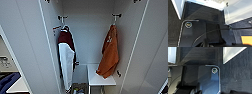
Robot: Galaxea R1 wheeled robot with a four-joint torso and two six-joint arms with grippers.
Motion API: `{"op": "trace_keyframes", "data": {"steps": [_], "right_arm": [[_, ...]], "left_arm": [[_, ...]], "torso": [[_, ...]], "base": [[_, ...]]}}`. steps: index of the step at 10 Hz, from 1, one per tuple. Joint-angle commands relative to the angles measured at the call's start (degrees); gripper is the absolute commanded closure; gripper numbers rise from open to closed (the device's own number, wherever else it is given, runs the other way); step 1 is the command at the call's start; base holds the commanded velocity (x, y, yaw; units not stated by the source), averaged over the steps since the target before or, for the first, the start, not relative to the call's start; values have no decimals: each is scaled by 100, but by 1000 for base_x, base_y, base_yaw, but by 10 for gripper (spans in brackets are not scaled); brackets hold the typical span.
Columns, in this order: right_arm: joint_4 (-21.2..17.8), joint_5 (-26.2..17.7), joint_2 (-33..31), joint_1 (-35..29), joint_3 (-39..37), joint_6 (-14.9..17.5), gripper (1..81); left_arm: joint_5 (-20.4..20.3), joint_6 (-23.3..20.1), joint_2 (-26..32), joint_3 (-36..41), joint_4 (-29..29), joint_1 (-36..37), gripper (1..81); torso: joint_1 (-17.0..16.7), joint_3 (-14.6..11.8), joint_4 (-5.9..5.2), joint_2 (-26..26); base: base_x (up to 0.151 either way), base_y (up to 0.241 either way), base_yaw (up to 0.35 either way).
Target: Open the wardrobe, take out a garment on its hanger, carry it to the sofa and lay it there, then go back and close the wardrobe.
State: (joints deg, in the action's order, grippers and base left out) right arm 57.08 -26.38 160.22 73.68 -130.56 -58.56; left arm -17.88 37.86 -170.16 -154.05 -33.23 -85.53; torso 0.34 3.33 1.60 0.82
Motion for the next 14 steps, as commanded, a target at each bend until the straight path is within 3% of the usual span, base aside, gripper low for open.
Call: {"op": "trace_keyframes", "data": {"steps": [1,4,5,6,8,9,10,12,13,14], "right_arm": [[-153,580,293,379,-449,-85,10],[-389,853,671,688,-1356,20,10],[-724,889,760,740,-1524,337,10],[-1577,967,760,820,-1628,1452,10],[-3820,1486,707,855,-1778,3986,10],[-4676,1445,724,864,-1831,4844,10],[-5038,1503,750,932,-1840,5091,10],[-5057,1733,874,1119,-1919,5144,10],[-5110,2039,961,1179,-2051,5136,10],[-5084,2423,997,1328,-2104,5136,10]], "left_arm": [[179,-7,-71,7,-96,304,10],[407,-7,-63,-2,-96,234,10],[602,-7,-80,15,-87,199,10],[794,2,-107,15,-87,146,10],[962,-7,-124,-2,-87,67,10],[1134,-7,-124,7,-96,67,10],[1165,-16,-115,-2,-96,15,10],[851,-235,-89,-11,-87,-179,10],[559,-385,-89,-11,-78,-258,10],[549,-385,-80,-11,-69,-267,10]], "torso": [[0,0,0,0],[-2,0,0,0],[-5,-2,0,2],[-5,-2,0,2],[-5,-2,0,2],[-5,-4,0,2],[-5,-4,0,2],[-7,-4,0,4],[-7,-4,0,4],[-7,-6,0,6]], "base": [[0,0,0],[0,0,0],[0,0,0],[0,0,0],[0,0,0],[0,0,0],[0,0,0],[0,0,0],[0,0,0],[0,0,0]]}}
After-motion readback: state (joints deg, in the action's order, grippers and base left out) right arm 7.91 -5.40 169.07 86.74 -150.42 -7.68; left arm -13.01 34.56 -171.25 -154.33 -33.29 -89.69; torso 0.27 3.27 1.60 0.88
